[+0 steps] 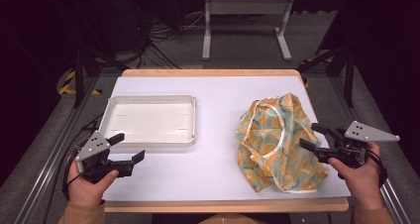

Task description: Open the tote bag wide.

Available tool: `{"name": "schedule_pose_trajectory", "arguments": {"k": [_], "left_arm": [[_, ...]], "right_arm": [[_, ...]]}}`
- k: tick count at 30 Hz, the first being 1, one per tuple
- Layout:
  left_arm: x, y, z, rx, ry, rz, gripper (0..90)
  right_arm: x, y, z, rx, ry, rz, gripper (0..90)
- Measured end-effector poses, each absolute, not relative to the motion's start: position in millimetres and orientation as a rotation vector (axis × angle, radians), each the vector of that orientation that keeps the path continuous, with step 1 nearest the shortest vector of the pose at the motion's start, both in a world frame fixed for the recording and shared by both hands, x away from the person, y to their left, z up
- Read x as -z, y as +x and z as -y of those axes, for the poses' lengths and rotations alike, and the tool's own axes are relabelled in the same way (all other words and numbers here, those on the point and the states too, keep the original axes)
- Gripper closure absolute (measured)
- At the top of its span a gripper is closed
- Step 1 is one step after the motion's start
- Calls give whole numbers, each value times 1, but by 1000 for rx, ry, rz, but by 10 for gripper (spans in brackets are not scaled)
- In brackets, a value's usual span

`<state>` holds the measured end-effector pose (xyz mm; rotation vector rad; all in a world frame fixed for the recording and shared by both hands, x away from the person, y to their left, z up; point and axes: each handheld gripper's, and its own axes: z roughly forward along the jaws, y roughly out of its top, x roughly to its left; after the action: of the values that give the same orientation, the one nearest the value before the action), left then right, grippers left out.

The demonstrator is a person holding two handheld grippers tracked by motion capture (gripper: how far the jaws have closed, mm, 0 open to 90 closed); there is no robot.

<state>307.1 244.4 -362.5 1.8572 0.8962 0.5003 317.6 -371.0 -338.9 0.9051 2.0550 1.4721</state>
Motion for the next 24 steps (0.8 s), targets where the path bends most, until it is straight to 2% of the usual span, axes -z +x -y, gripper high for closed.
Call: {"name": "schedule_pose_trajectory", "arguments": {"k": [11,24], "left_arm": [[355,310,-227,-469,1867,-847,121],[343,323,-171,-412,1915,-714,124]], "right_arm": [[337,317,375,-1470,916,-2043,275],[332,311,389,-1463,935,-2000,275]]}}
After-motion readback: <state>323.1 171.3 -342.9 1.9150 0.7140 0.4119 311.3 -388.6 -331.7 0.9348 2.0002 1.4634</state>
